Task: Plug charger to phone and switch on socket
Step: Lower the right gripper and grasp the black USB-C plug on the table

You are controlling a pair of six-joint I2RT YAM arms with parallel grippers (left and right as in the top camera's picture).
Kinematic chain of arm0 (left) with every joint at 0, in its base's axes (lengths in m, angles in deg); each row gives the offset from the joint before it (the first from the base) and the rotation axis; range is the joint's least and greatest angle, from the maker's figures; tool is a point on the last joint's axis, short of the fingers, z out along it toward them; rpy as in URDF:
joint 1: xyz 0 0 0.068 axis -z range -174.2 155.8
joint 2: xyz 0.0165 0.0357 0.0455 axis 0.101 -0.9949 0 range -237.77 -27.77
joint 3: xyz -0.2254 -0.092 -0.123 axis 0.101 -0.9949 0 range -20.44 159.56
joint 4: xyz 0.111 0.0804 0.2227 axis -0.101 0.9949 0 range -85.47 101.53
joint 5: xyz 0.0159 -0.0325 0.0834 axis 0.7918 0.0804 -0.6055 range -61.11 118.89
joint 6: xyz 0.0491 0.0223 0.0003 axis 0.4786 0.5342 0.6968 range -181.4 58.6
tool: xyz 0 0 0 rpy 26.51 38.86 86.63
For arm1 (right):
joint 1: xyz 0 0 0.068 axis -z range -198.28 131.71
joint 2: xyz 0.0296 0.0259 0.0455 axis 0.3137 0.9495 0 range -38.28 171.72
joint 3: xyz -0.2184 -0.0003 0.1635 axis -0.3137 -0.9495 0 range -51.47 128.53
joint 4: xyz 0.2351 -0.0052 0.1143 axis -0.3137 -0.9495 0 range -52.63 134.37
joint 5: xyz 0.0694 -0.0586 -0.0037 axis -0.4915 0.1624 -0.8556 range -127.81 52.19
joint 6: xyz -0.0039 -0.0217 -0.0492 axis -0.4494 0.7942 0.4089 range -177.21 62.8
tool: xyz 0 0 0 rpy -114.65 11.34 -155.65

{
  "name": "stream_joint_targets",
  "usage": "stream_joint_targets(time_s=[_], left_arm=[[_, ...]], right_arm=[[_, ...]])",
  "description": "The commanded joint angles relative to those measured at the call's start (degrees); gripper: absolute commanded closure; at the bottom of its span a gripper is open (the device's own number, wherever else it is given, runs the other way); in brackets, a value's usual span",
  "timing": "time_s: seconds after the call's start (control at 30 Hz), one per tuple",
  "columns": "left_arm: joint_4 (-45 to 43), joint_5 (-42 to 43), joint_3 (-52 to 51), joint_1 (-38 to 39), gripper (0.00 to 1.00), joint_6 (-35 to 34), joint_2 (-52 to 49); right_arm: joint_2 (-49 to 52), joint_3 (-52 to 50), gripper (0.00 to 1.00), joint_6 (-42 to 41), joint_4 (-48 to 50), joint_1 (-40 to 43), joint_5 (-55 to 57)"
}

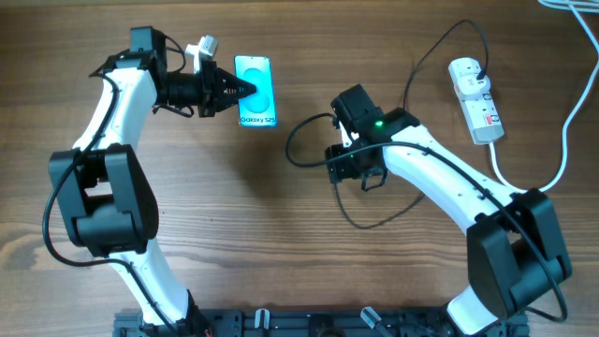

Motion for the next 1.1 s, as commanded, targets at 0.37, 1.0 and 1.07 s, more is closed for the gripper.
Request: stream_joint_targets(time_s=[0.37, 1.0, 1.07], left_arm=[[-0.20, -1.42, 0.17, 0.00, 0.96, 1.92, 2.23], [0.66, -1.40, 0.17, 0.02, 0.96, 1.90, 2.23], [0.66, -1.40, 0.17, 0.02, 0.96, 1.90, 2.23]], right_arm=[[7.80, -0.90, 0.50, -8.96, 5.42, -4.57, 5.44], [9.75, -0.92, 0.65, -10.51, 7.96, -5.88, 8.46], [9.77, -0.92, 0.66, -10.54, 8.22, -6.12, 8.39]])
